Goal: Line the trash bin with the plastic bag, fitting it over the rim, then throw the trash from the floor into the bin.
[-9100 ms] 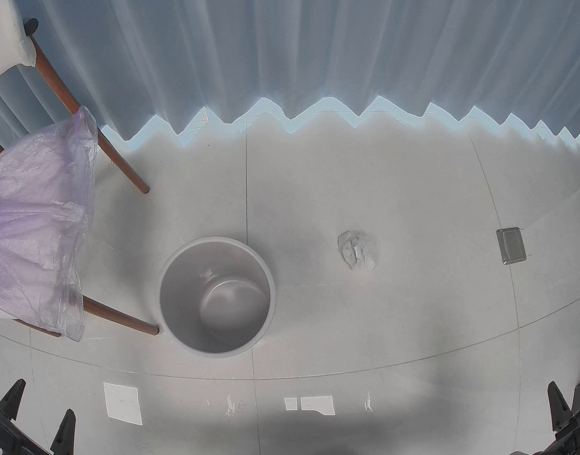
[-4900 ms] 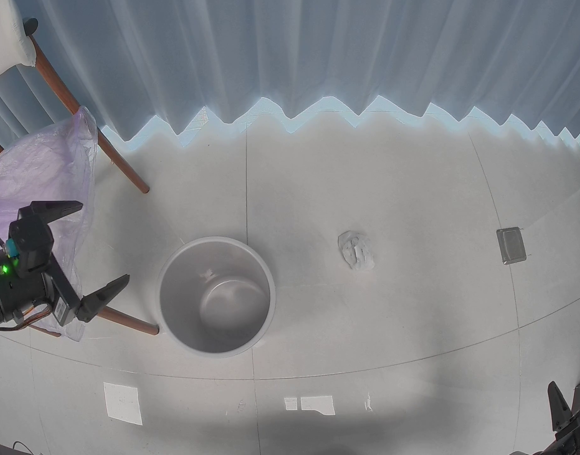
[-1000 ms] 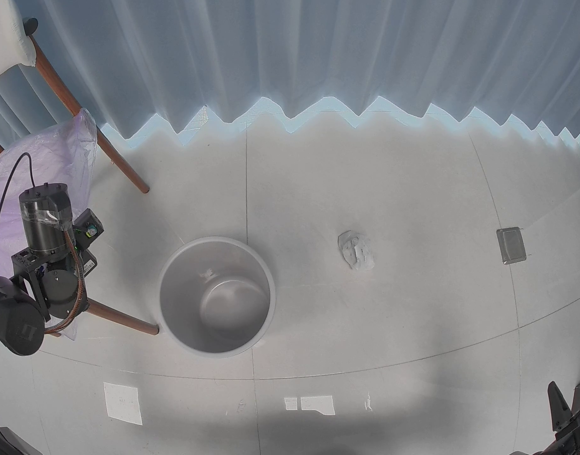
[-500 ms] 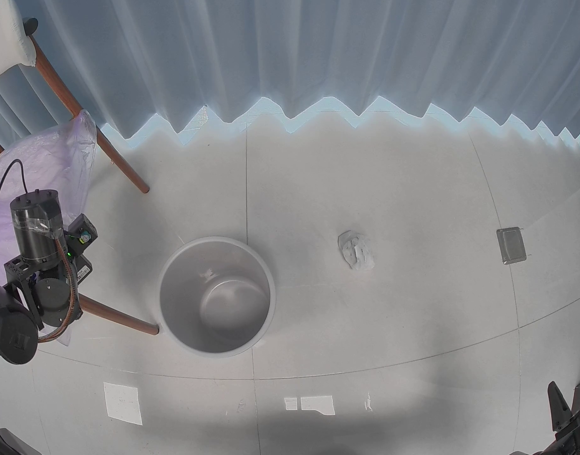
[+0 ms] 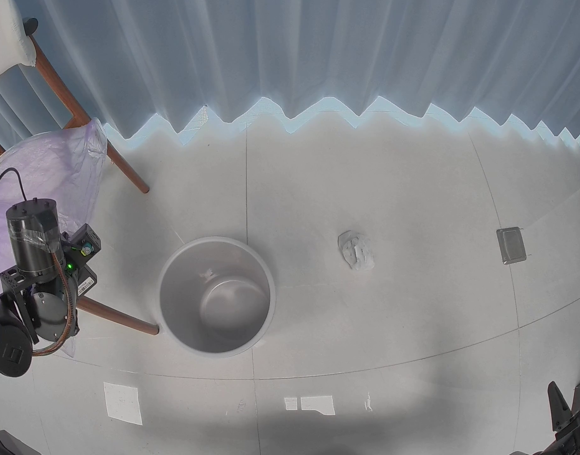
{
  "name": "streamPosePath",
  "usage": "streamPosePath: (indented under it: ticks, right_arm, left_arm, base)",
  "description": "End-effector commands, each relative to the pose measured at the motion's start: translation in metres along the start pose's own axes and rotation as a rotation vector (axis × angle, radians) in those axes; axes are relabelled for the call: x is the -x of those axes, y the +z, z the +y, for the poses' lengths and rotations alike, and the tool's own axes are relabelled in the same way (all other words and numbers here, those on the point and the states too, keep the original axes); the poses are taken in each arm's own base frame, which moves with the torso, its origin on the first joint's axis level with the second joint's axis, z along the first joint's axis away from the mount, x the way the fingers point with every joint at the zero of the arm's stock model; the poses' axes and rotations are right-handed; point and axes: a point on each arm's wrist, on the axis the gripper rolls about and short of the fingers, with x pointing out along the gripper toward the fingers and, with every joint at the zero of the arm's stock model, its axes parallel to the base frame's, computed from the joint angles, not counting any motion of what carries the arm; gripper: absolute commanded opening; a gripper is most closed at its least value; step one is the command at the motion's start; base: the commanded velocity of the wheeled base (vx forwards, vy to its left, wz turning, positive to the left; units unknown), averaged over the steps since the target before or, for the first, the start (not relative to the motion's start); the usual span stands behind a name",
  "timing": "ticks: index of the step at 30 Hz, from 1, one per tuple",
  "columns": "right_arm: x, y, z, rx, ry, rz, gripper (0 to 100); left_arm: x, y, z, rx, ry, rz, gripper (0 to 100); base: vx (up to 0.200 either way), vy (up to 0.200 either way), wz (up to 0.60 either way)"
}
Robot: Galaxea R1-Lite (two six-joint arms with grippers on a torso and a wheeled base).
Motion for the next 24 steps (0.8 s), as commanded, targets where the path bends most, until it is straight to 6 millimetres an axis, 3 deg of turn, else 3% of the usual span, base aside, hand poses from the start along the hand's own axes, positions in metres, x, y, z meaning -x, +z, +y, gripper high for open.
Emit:
streamPosePath:
  ticks: [1, 10, 24]
  right_arm:
    - [0.0, -0.005, 0.0, 0.001, 0.0, 0.001, 100]
    - [0.0, -0.005, 0.0, 0.001, 0.0, 0.001, 100]
    - [0.0, -0.005, 0.0, 0.001, 0.0, 0.001, 100]
  left_arm:
    - [0.006, 0.001, -0.002, 0.005, -0.021, -0.016, 0]
    - [0.011, -0.007, -0.015, 0.021, -0.179, -0.077, 0]
    - [0.013, -0.007, -0.019, 0.036, -0.249, -0.125, 0]
  base:
    - [0.0, 0.0, 0.0]
    - [0.0, 0.0, 0.0]
    - [0.0, 0.0, 0.0]
